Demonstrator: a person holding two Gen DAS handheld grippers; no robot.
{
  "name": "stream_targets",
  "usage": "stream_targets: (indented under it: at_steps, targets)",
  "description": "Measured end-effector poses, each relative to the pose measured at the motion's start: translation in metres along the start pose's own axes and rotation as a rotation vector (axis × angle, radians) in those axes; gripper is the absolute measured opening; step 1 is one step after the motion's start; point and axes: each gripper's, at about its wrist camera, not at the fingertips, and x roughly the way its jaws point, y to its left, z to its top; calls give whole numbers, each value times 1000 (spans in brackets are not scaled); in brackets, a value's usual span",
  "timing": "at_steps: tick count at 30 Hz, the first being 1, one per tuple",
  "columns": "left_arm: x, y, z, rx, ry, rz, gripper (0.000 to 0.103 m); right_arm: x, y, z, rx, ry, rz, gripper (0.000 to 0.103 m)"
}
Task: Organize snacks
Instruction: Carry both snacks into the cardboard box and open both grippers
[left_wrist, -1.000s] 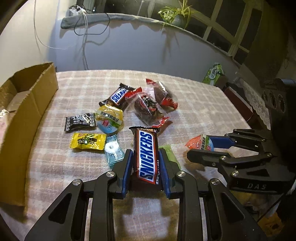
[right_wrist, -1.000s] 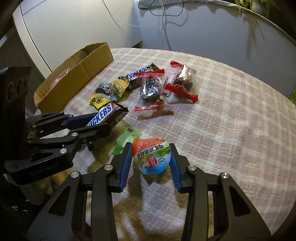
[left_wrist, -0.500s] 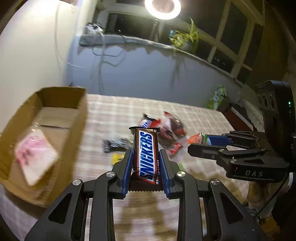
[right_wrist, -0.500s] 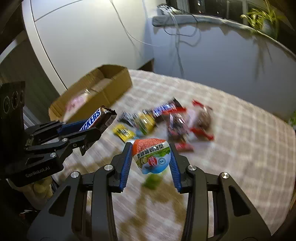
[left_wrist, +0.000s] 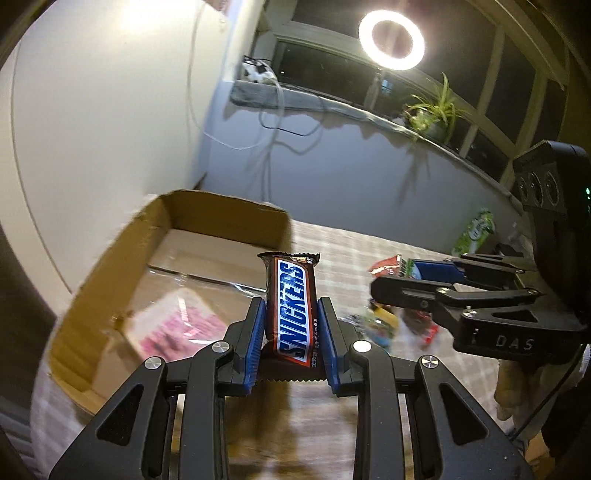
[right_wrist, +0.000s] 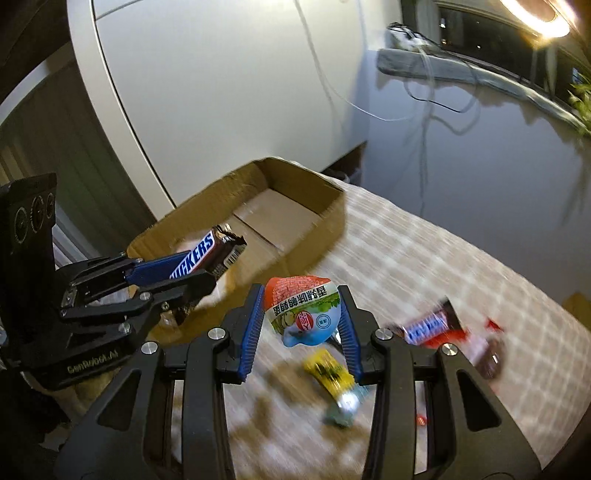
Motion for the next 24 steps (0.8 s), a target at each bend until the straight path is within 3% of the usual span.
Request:
stream_targets:
  at_steps: [10,24]
  targets:
    - [4,38,13,-36,0,35,27,51,6,39,-20,30,4,40]
    - [16,52,19,-60,23,44,27,90,-3,55,-6,61,25,40]
